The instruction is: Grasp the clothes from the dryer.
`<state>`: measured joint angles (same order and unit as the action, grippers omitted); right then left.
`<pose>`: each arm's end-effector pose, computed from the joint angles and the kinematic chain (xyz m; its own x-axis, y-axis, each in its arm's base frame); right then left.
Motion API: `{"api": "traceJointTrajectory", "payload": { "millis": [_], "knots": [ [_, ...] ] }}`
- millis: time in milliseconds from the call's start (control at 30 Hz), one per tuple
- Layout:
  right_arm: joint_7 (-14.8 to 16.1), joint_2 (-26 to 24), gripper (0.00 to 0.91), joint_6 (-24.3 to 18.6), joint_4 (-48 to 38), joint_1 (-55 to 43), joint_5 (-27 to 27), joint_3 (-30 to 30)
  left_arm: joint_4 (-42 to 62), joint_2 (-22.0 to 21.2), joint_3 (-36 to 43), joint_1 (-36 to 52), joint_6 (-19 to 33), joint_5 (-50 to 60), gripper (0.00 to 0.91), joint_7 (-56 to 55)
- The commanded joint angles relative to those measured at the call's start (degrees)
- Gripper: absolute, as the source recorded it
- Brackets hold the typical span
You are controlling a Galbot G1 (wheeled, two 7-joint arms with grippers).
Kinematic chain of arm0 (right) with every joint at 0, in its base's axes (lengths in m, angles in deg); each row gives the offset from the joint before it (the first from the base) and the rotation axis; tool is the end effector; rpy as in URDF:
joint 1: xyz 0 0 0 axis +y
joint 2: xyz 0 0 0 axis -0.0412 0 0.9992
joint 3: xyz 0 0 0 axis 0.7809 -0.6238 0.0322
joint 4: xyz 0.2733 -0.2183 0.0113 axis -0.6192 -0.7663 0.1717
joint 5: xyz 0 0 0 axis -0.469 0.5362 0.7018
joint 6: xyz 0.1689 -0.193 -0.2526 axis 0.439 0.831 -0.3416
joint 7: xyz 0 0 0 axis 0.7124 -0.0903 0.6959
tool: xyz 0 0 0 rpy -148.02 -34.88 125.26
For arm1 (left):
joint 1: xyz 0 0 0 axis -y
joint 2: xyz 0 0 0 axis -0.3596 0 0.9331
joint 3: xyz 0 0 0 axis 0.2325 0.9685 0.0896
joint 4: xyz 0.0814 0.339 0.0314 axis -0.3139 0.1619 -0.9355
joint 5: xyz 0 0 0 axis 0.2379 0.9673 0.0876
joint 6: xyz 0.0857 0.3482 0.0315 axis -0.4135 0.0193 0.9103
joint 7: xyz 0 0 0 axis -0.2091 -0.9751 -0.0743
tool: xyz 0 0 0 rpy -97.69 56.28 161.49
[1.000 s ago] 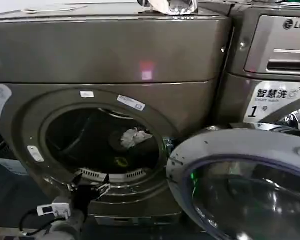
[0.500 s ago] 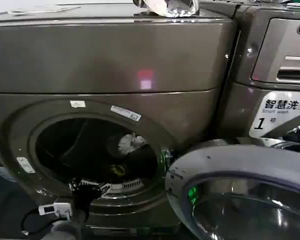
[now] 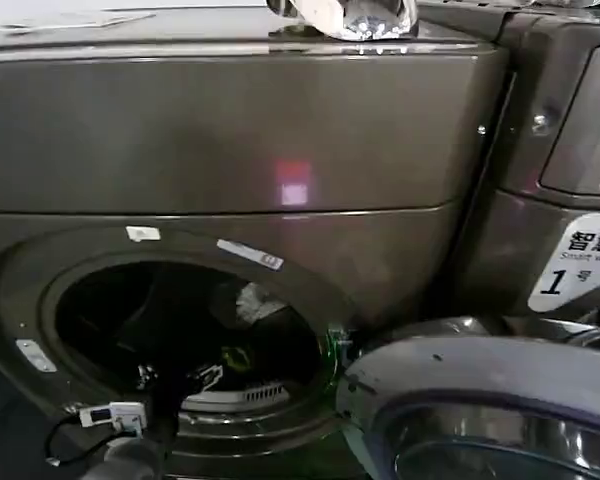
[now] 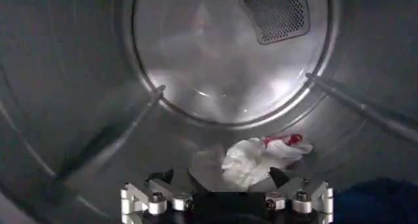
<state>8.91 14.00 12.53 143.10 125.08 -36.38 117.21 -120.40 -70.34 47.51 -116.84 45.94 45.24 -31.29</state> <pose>-0.1588 -0.4438 -0.0663 -0.0226 0.8859 -0.4634 0.9903 -0.0439 -0.1320 0.2929 0.0261 -0.1985 -0.9516 -0.0468 0.3039 -0.0147 0.9942 0.1069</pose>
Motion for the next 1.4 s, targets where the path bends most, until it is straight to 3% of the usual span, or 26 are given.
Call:
{"api": "traceJointTrajectory", "payload": {
  "millis": [33, 100, 233, 333, 433, 667, 767, 967, 1400],
  "knots": [
    [0.17, -0.01, 0.907, -0.11, 0.34, 0.04, 0.31, -0.69, 2.92, 2.57, 0.02, 1.81, 8.89, 44.84, 0.907, 31.89],
    [0.14, -0.06, 0.907, -0.05, 0.47, -0.07, 0.31, -0.76, 1.84, 3.24, 0.29, 1.93, 14.02, 54.20, 0.907, 42.10],
    [0.22, 0.19, 0.907, -0.14, 0.59, 0.11, 0.31, -1.04, 3.65, 3.63, 0.54, 5.66, 20.19, 63.49, 0.907, 47.34],
    [0.23, 0.06, 0.907, -0.23, 0.44, 0.40, 0.31, -0.85, 4.48, 3.97, -0.25, 8.57, 23.62, 65.87, 0.907, 53.10],
    [0.23, -0.20, 0.907, -0.18, 0.27, 0.44, 0.28, -0.81, 3.94, 4.12, -1.35, 10.28, 30.87, 66.96, 0.907, 59.50],
    [0.27, -0.49, 0.907, -0.30, 0.37, 0.96, 0.25, -0.78, 6.06, 2.95, -1.23, 15.12, 39.40, 76.01, 0.907, 69.07],
    [0.29, -0.47, 0.907, -0.39, 0.35, 1.18, 0.22, -0.72, 6.12, 2.09, -1.57, 16.97, 41.19, 79.54, 0.907, 75.52],
    [0.23, -0.91, 0.907, -0.37, 0.22, 1.64, 0.11, -0.39, 9.19, 1.29, -1.71, 19.34, 47.32, 83.71, 0.907, 76.12],
    [0.35, -0.72, 0.907, -0.55, 0.10, 1.17, 0.55, -0.97, 19.21, 1.34, 0.50, 25.42, 48.87, 84.27, 0.907, 76.06]
  ]
}}
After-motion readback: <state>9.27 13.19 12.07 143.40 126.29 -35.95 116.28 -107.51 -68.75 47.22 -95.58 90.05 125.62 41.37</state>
